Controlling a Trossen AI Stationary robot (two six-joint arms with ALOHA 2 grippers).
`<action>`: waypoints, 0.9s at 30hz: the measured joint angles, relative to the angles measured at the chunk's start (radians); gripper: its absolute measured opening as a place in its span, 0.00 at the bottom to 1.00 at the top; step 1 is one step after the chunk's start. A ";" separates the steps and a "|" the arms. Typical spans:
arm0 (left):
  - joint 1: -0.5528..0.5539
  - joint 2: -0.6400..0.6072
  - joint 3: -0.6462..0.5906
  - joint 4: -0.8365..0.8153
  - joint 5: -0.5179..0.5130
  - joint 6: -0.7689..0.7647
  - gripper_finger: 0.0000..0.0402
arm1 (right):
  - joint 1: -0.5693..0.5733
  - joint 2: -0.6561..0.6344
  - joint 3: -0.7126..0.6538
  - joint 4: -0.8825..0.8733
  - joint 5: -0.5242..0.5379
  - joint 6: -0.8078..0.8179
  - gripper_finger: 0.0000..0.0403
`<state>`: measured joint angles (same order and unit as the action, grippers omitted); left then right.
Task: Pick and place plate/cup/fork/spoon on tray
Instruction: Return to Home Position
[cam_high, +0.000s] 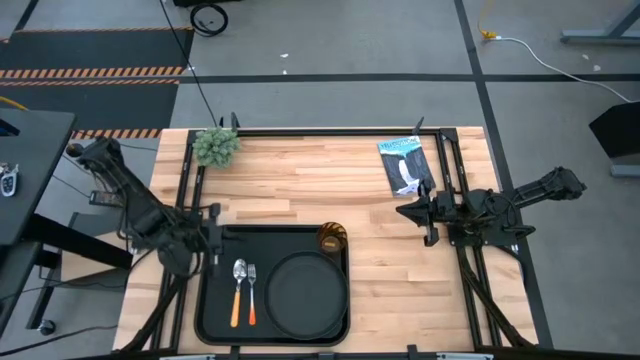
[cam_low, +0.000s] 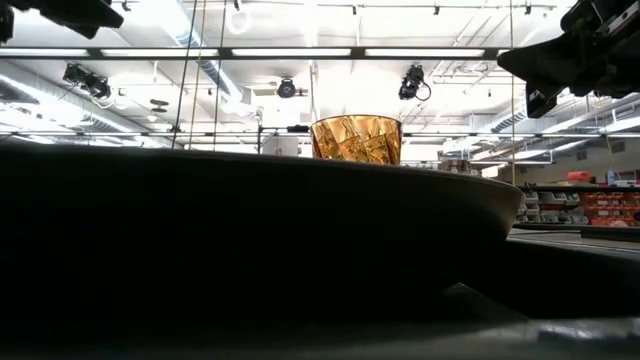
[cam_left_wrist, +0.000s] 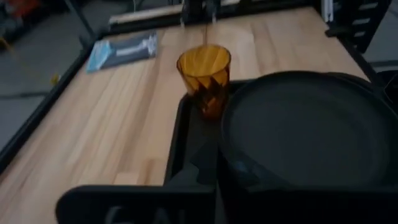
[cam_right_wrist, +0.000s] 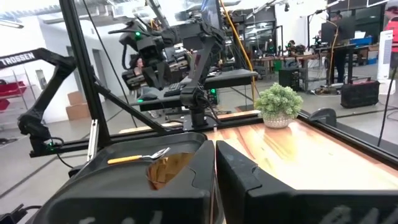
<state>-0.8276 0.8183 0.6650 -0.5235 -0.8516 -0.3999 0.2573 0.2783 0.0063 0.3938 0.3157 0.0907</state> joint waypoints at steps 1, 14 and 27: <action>0.000 -0.022 -0.029 0.039 -0.005 0.031 0.02 | 0.000 0.000 0.000 0.000 0.000 -0.004 0.06; 0.103 -0.229 -0.420 0.840 -0.126 0.558 0.01 | 0.000 0.000 0.000 0.000 0.001 -0.014 0.06; 0.417 -0.332 -0.633 1.048 0.113 0.539 0.01 | 0.000 0.000 0.000 0.001 0.001 -0.015 0.06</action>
<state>-0.4102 0.4863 0.0319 0.5249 -0.7384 0.1388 0.2573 0.2783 0.0063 0.3946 0.3164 0.0761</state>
